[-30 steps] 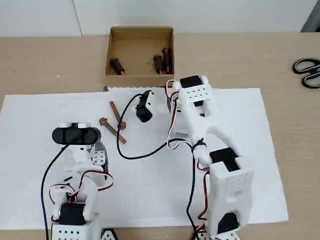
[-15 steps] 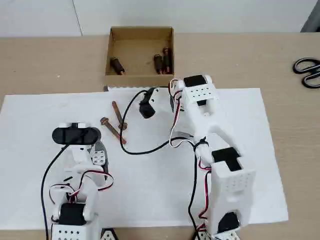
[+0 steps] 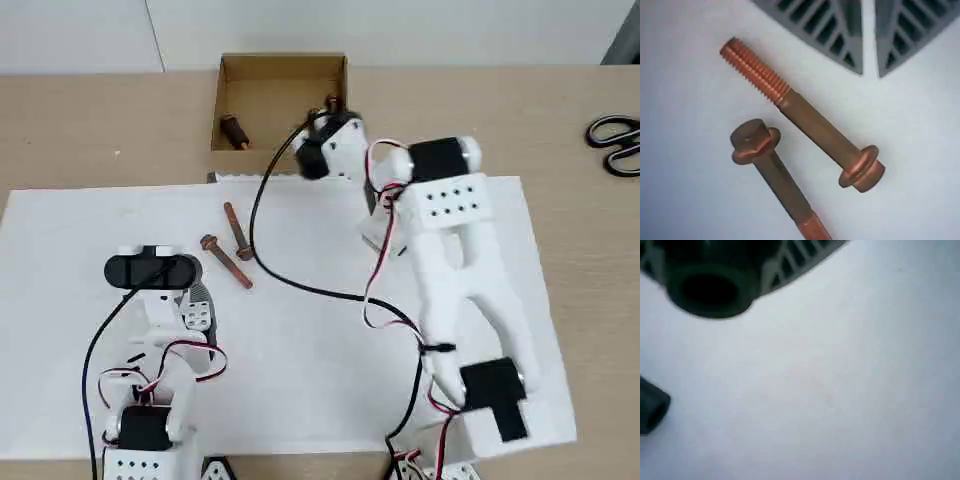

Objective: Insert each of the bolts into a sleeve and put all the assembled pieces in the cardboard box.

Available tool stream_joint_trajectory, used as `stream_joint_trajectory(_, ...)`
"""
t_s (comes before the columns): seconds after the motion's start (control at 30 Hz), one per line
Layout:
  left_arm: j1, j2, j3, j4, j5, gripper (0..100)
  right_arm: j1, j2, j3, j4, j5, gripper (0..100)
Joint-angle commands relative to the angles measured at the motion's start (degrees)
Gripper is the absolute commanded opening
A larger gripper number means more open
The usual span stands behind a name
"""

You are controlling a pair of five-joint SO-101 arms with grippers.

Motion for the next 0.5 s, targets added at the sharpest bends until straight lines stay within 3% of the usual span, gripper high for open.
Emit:
stream_joint_trajectory(0.0, -0.3, -0.3, -0.7, -1.2, -0.9, 1, 2.9, -8.0, 0.7, 0.7, -5.8, 0.3)
stream_joint_trajectory(0.13, -0.2, -0.2, -4.8, 1.8, -6.2, 1, 4.6, -13.5, 7.0, 0.7, -9.1, 0.3)
stream_joint_trajectory(0.3, -0.4, -0.1, -15.3, 13.9, -11.3, 1, 6.0, -21.8, 19.3, 0.6, -9.2, 0.4)
stream_joint_trajectory(0.47, -0.4, -0.1, -23.0, 20.4, -12.5, 1, 7.4, -26.6, 27.3, 0.5, -9.3, 0.3)
